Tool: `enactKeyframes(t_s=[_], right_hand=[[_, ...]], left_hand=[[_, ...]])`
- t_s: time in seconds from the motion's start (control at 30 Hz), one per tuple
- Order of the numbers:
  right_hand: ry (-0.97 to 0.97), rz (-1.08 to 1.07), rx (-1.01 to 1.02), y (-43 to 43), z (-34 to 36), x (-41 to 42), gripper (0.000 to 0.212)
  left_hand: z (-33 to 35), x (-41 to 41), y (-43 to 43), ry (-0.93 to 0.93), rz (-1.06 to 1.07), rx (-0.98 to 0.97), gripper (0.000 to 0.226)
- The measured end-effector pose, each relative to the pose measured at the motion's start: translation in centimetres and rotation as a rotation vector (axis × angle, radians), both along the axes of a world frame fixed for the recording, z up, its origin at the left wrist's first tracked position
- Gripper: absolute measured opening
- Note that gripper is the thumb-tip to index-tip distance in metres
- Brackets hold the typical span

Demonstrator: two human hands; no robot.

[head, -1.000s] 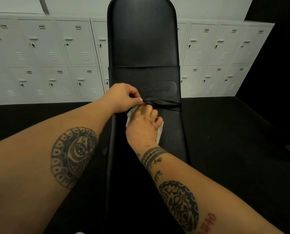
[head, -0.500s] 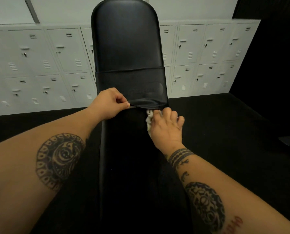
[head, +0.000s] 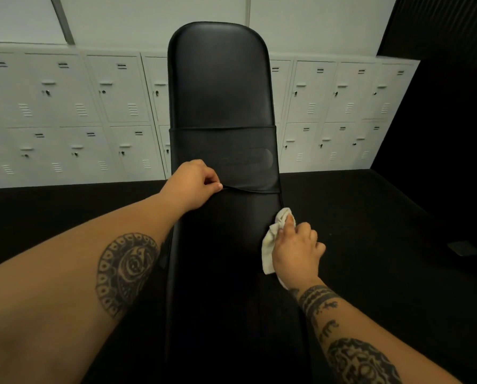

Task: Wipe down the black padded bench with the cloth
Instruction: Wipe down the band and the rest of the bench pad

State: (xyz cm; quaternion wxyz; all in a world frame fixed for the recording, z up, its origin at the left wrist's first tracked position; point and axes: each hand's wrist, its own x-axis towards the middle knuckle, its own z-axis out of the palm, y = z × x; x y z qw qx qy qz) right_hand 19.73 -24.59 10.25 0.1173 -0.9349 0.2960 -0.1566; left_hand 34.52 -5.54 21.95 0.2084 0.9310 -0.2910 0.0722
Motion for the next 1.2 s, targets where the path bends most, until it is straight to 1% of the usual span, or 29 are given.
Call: enactKeyframes(t_s=[0.07,0.13,0.23,0.27,0.33,0.4,0.5,0.57,0.67,0.83,0.9,1.0,1.13,1.2], right_hand=[[-0.075,-0.023,0.089,-0.4,1.0,0.2,0.043],[-0.191,-0.029,0.155,-0.2,2.0,0.4,0.04],[-0.376,0.024,0.124,1.7,2.8,0.7,0.039],[-0.389,0.058,0.106,2.5,2.8,1.0,0.04],[-0.34,0.137,0.055,4.3,2.0,1.8,0.041],[-0.32,0.189,0.0,6.3,0.4,2.6,0.043],[-0.305,0.164,0.031,9.0,-0.5,4.2,0.051],[-0.307,0.177,0.046,10.6,0.0,5.6,0.056],[-0.322,0.202,-0.002,12.2,1.1,7.6,0.058],[-0.247,0.215,-0.111,15.3,2.5,9.3,0.065],[-0.23,0.315,-0.155,16.4,2.5,9.3,0.066],[-0.206,0.464,-0.211,16.1,2.3,9.1,0.061],[-0.138,0.674,-0.409,13.5,2.4,8.5,0.064],[-0.133,0.74,-0.458,12.3,2.1,7.7,0.067]], left_hand=[[0.0,0.0,0.8,-0.07,-0.065,0.115,0.017],[-0.4,0.0,2.1,-0.182,-0.105,0.243,0.022],[-1.7,0.0,4.2,-0.378,-0.096,0.277,0.029],[-2.1,0.1,4.7,-0.414,-0.078,0.278,0.029],[-2.3,0.2,5.0,-0.44,-0.047,0.265,0.027],[-1.8,0.3,4.7,-0.421,-0.021,0.245,0.024],[-0.2,0.7,4.3,-0.351,0.009,0.229,0.023],[0.9,1.1,4.1,-0.301,0.015,0.283,0.023],[2.0,1.8,3.9,-0.248,0.024,0.338,0.019],[2.7,2.2,3.8,-0.165,0.023,0.301,0.014],[2.8,2.4,3.9,-0.104,0.017,0.267,0.011],[2.8,2.6,4.0,0.004,0.004,0.196,0.005],[2.8,2.4,3.8,0.028,0.005,0.184,0.003],[2.8,2.1,3.7,0.029,0.002,0.203,0.005]])
